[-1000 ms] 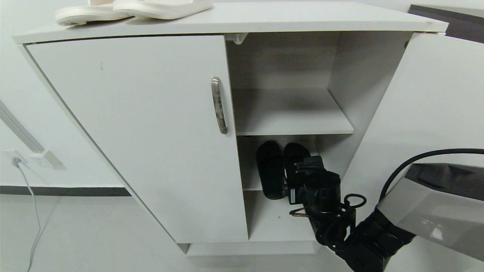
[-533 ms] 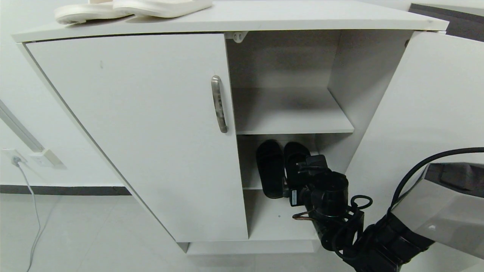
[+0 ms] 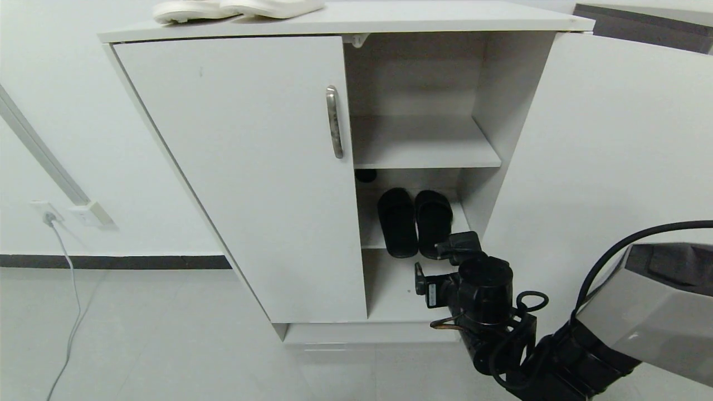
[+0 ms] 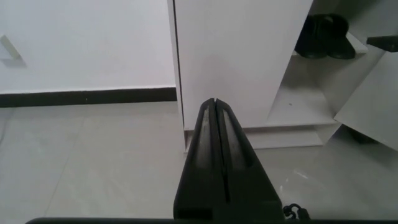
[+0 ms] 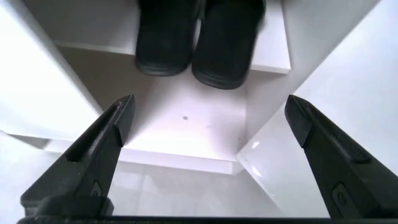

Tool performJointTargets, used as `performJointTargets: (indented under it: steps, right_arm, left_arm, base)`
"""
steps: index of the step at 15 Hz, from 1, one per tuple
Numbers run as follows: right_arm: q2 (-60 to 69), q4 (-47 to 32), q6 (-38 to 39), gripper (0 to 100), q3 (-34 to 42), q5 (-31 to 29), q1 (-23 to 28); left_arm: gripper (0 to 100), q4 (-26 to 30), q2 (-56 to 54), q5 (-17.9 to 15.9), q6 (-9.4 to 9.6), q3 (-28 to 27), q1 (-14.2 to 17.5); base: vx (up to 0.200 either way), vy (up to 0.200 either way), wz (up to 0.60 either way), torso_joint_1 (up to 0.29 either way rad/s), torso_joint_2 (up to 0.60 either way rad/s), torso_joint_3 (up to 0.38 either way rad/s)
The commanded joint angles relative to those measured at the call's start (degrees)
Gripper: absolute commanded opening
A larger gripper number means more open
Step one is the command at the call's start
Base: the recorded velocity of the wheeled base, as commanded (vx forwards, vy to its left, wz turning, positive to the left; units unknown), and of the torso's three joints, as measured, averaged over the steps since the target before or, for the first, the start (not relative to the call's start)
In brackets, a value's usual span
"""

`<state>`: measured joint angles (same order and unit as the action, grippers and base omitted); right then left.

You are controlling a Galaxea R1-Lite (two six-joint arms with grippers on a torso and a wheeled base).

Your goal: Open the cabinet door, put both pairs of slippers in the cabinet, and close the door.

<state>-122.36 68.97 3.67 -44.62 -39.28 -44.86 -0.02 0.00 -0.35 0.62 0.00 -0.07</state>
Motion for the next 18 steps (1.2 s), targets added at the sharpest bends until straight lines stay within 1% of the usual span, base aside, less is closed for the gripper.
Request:
performJointTargets:
  steps: [1,13,18]
  right_arm:
    - [-0.3,-0.1,0.0,100,0.3,0.0,0.1]
    - [0.0,0.9,-0.4,100,0.8,0.0,0.2]
    - [-0.2,0.9,-0.4,100,0.9,0.0,0.2]
  left_arm:
    - [0,0.0,0.1,0.0,-0.01,0.0,0.0]
    - [0,0.0,0.1,0.0,-0.01,0.0,0.0]
    - [0,0.0,0.1,0.0,-0.01,0.0,0.0]
  base:
    - [0.0,0.0,0.0,0.0,0.0,0.0]
    - [0.0,0.0,0.0,0.0,0.0,0.0]
    - [0.0,0.0,0.0,0.003,0.0,0.163]
